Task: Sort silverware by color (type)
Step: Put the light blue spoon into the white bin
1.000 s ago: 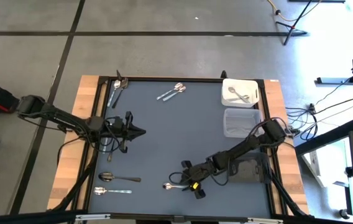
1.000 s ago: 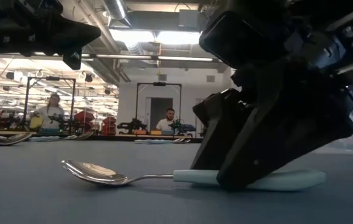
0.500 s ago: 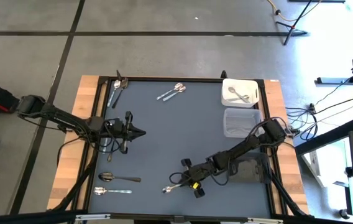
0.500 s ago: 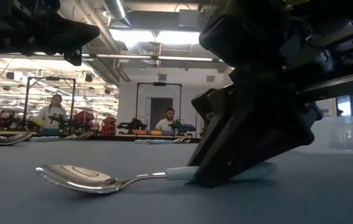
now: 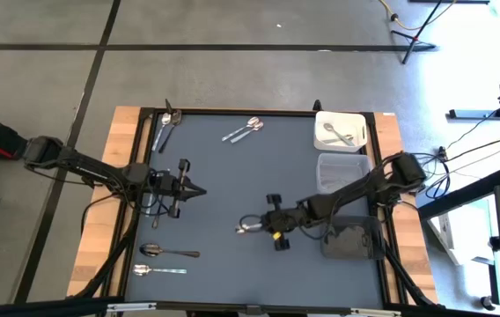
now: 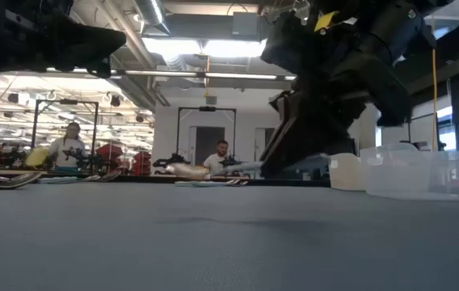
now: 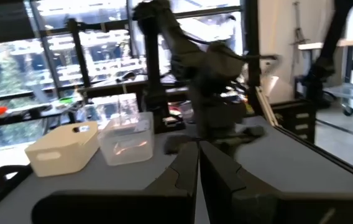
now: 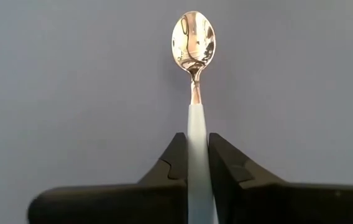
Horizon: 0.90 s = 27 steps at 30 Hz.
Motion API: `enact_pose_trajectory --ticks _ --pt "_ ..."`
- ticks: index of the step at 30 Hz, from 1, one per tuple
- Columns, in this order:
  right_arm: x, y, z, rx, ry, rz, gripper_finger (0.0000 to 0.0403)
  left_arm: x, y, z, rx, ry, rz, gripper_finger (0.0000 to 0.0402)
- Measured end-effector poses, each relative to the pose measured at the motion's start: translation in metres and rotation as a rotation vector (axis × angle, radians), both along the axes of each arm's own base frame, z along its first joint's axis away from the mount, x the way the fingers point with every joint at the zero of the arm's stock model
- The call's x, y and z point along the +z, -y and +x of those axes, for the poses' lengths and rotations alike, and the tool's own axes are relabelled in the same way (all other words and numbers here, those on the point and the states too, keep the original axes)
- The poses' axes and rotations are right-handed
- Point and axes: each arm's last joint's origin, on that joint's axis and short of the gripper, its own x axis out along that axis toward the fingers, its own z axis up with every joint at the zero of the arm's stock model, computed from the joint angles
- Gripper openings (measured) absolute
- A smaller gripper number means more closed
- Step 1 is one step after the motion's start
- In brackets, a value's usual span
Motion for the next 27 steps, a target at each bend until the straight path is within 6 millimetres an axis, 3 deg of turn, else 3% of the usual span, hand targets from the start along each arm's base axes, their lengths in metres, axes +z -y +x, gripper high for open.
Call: enact_pose_trajectory --ticks 9,20,23,27 --pt "0.039 0.065 -0.035 -0.158 0.064 -0.065 0.0020 -0.003 -0.011 0.001 0.064 -0.034 0.020 0.0011" --pt "0.103 0.141 -0.120 -0.431 0.090 -0.208 0.0021 -0.005 -0.017 0.001 0.104 -0.050 -0.040 0.0011" --pt "0.113 0.160 -0.143 -0.526 0.066 -0.255 0.0022 -0.007 -0.018 0.002 0.104 -0.077 -0.060 0.0011" --pt "0.113 0.186 -0.167 -0.620 -0.041 -0.299 0.0022 -0.010 -0.017 0.002 0.103 -0.106 -0.080 0.0011"
